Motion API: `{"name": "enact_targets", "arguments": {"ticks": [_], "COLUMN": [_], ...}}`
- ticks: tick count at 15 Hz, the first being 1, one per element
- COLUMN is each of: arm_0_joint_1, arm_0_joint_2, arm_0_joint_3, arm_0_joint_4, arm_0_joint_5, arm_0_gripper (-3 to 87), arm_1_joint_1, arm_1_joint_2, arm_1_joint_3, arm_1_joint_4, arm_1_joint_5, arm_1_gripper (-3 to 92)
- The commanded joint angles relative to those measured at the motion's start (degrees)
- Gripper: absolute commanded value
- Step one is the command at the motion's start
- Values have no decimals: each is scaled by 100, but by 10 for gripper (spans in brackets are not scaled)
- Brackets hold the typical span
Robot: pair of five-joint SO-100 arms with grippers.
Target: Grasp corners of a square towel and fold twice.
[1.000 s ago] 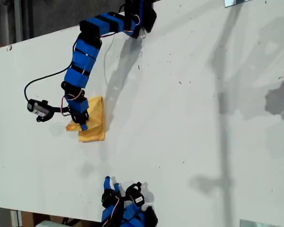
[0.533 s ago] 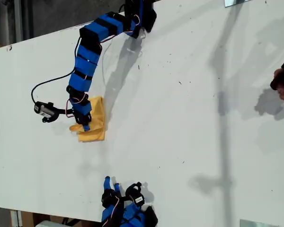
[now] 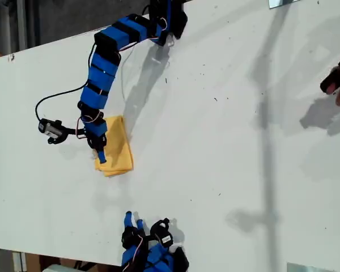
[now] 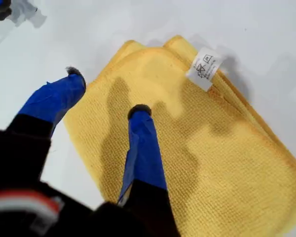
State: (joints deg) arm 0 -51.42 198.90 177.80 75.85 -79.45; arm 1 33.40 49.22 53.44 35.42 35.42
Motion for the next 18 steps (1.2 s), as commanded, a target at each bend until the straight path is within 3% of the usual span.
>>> {"name": "enact_targets", "arguments": {"ticks": [1,2,3,6,7,9,10,11,12,13,14,16,17,18], "arm_0_joint_1": [18,18,18,18,53,158,176,211,290,325,211,176,255,281], "arm_0_joint_2": [44,44,44,44,44,44,44,44,44,44,44,35,35,35], "arm_0_joint_3": [26,26,26,-18,-18,-18,-9,-9,-18,-26,9,35,53,62], "arm_0_joint_4": [18,18,18,-9,-18,-53,-53,-53,-53,-9,35,-9,-35,-53], "arm_0_joint_5": [-44,-35,-26,141,149,229,316,387,422,352,-79,554,1020,1354], "arm_0_gripper": [206,206,206,209,203,199,199,198,195,190,181,173,173,172], "arm_1_joint_1": [167,193,246,220,211,70,70,26,-9,-79,-70,79,299,404], "arm_1_joint_2": [1345,2259,3595,8578,10301,13289,13948,13904,13948,13948,13948,13948,13948,13948], "arm_1_joint_3": [272,1020,2531,7893,9211,10239,10257,10248,10433,10714,11065,11109,10942,10934], "arm_1_joint_4": [668,1292,1354,413,571,2197,3085,3278,3067,2936,2953,3568,4465,4746], "arm_1_joint_5": [-9,79,448,1371,1731,2109,2294,2329,2408,2830,3753,4746,5572,5871], "arm_1_gripper": [231,246,250,324,327,321,297,207,96,60,60,43,46,79]}}
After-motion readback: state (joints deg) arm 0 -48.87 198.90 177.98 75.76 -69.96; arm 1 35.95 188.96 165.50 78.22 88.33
